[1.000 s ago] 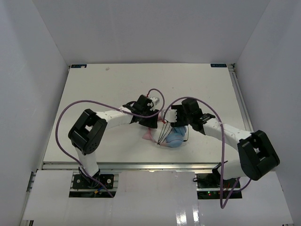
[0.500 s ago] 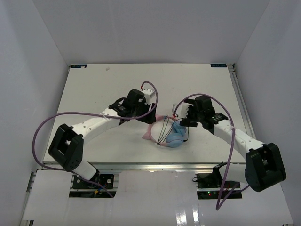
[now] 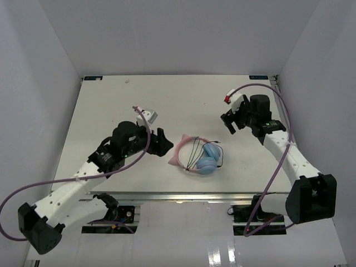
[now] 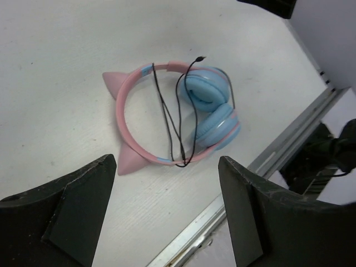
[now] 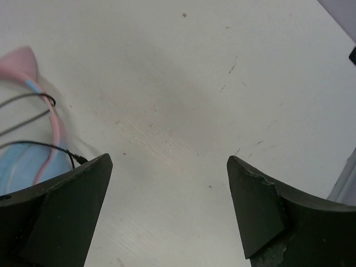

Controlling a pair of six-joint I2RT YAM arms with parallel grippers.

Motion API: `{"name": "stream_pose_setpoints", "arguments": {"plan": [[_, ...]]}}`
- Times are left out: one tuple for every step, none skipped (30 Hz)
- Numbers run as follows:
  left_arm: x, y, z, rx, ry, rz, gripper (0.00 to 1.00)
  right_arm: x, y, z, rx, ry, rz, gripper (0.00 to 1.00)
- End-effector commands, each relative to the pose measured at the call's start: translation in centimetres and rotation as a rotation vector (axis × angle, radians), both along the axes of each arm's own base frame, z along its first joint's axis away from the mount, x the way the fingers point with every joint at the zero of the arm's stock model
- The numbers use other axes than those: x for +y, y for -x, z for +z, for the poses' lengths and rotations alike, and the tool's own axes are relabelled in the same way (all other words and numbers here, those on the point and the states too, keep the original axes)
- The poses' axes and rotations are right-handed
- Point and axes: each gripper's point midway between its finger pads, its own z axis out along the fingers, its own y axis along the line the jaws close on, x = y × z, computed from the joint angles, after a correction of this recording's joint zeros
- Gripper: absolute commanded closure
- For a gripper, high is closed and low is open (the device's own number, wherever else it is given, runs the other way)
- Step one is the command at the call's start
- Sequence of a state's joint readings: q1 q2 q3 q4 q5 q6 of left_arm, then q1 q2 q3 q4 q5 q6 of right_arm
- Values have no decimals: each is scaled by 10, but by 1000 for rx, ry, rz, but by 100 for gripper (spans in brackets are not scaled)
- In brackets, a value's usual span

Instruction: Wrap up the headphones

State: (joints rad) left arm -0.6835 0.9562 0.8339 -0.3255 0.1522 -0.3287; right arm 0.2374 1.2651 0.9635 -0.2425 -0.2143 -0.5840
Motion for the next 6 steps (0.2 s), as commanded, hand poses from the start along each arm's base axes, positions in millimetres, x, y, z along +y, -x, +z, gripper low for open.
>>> {"name": "stream_pose_setpoints", "arguments": {"plan": [[4, 26, 13, -8, 192, 0, 13, 0, 20, 39, 75, -385, -258, 10], [8, 31, 13, -14, 222, 4, 12, -3, 23, 43, 61, -402, -282, 10], [11, 36, 17, -29, 247, 5, 10, -5, 27, 39, 68, -418, -307, 10], [12, 38, 15, -25, 264, 12, 10, -6, 30, 40, 55, -421, -302, 10], [13, 40, 6, -15, 261, 13, 8, -7, 33, 52, 2, -436, -289, 10], [14, 41, 3, -12, 263, 13, 8, -9, 35, 57, -32, -448, -289, 10]]}}
